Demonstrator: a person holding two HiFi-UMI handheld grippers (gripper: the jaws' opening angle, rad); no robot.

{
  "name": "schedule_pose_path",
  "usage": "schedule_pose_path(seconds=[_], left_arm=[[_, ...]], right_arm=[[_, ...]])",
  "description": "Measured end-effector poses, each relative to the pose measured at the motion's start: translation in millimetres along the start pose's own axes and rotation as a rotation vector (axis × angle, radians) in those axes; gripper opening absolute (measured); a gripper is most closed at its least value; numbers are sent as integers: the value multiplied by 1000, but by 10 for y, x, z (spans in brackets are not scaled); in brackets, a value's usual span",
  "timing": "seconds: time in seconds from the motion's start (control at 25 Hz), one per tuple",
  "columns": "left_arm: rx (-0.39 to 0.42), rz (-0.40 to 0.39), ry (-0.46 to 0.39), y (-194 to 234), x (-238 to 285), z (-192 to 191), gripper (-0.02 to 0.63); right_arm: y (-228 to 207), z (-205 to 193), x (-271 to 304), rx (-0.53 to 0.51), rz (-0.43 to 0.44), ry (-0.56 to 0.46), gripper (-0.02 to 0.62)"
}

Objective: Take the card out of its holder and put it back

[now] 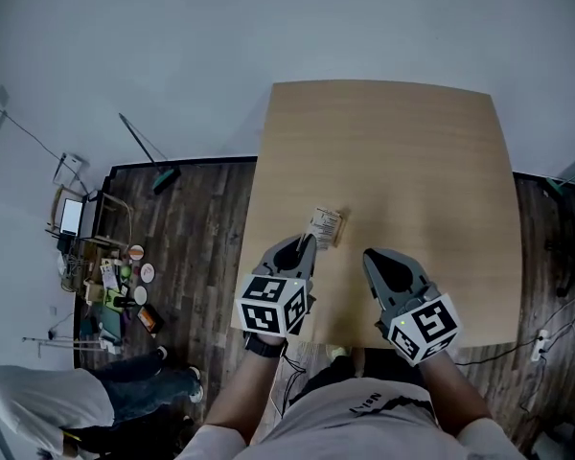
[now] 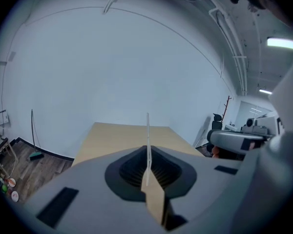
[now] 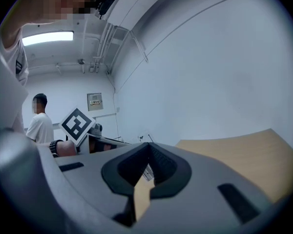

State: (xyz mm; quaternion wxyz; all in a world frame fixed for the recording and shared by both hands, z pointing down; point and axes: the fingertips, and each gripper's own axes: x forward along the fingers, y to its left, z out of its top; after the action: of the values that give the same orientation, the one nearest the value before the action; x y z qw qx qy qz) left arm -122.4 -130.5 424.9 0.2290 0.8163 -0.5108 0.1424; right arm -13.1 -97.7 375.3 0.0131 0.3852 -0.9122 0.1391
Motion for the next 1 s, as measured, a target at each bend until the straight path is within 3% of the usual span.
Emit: schedule_pose_path(seconds=[0.6, 1.0], left_arm=[[11, -53, -150, -413, -988, 354, 26], [-9, -28, -198, -410, -1178, 437, 26]], right_arm=[[395, 418, -319, -71, -12, -98, 12], [490, 543, -394, -97, -16, -121, 12]])
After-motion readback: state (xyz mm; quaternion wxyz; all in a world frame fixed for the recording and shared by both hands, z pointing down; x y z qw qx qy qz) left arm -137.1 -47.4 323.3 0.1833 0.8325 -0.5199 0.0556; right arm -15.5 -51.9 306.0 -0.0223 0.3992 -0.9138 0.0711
